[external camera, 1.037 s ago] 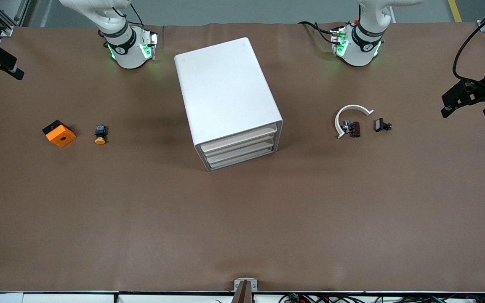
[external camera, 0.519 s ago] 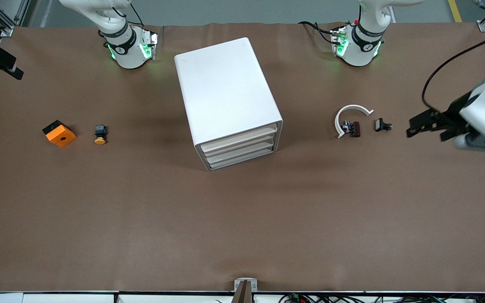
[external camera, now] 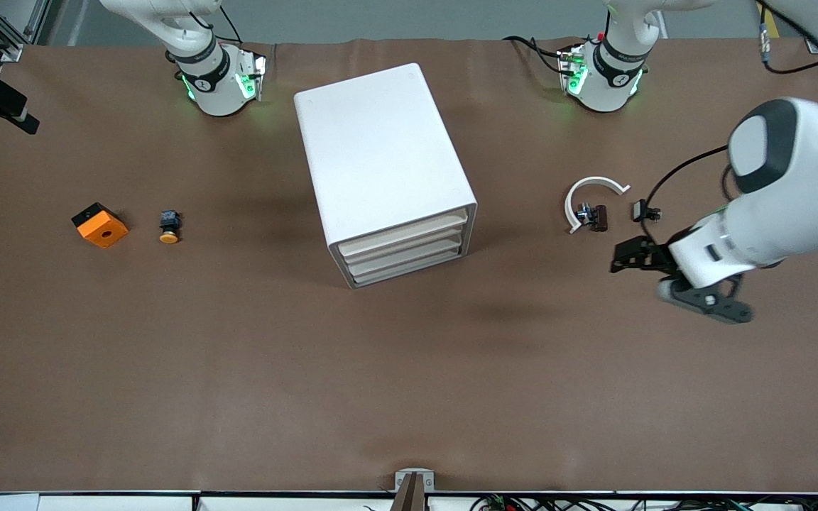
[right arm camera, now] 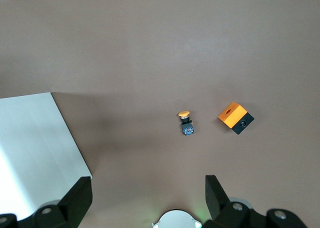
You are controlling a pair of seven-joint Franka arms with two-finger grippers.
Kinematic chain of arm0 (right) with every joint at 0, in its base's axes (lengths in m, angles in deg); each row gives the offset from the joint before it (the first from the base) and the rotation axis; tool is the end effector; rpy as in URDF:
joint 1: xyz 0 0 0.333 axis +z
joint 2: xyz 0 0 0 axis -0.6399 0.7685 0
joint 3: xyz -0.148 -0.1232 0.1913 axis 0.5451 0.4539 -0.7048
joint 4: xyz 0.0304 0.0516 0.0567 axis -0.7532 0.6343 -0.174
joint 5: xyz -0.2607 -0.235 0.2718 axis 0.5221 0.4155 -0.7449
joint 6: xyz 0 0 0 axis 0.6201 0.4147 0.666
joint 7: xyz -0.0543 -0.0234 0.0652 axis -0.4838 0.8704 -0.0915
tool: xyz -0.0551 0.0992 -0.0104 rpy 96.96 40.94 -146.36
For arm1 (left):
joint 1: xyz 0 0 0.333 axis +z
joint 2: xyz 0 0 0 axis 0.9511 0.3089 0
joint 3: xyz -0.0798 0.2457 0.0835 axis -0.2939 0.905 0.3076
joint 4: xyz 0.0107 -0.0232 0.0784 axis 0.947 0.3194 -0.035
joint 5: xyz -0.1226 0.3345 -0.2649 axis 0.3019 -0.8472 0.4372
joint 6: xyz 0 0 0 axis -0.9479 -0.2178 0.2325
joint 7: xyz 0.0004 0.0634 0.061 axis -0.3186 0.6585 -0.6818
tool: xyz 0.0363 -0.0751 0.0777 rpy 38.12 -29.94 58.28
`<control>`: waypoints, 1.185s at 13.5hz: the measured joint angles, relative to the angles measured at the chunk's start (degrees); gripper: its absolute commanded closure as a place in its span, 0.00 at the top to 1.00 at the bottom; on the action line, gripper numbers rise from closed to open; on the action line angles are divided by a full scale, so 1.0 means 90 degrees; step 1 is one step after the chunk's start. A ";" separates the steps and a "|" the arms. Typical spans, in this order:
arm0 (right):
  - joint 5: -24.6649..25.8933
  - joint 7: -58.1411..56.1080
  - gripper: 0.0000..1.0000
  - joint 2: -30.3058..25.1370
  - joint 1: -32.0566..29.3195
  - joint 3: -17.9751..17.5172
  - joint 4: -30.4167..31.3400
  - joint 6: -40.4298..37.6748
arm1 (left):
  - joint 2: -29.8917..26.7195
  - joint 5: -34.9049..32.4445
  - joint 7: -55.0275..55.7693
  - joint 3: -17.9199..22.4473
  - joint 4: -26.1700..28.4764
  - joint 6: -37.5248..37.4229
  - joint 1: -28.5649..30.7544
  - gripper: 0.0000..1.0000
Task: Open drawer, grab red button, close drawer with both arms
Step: 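Move the left gripper toward the lowest drawer's front edge, then grasp the lowest drawer's front edge with the left gripper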
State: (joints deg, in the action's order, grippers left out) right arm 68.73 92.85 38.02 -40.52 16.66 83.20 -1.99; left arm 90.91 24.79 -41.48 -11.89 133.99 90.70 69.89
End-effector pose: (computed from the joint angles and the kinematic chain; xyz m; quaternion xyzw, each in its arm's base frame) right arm 0.5458 -0.0261 0.6570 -0.9981 0.0551 0.0148 0.0250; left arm 0.6761 -0.1500 0.3907 0.9760 -0.1770 -0.0008 0.1266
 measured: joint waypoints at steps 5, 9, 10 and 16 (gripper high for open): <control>0.0048 -0.0069 1.00 0.0000 0.0001 -0.0001 -0.0002 0.0046 | 0.0910 0.0461 -0.0867 -0.0775 -0.0009 0.0774 -0.0037 1.00; 0.0146 -0.0100 1.00 0.0000 0.0003 -0.0010 -0.0004 0.0059 | 0.1572 0.0725 -0.1809 -0.1247 -0.0160 0.1190 -0.0070 1.00; 0.0259 -0.0137 1.00 0.0000 0.0011 -0.0017 -0.0004 0.0067 | 0.1709 0.0878 -0.2036 -0.1306 -0.0231 0.1190 -0.0072 1.00; 0.0378 -0.0631 1.00 0.0000 0.0022 -0.0014 -0.0004 0.0197 | 0.2191 0.1749 -0.2312 -0.1723 -0.0355 0.1183 -0.0147 1.00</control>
State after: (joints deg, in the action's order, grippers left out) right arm 72.13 87.17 38.02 -40.32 16.53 83.17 -0.22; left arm 110.62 40.54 -62.29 -27.40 130.79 101.35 68.58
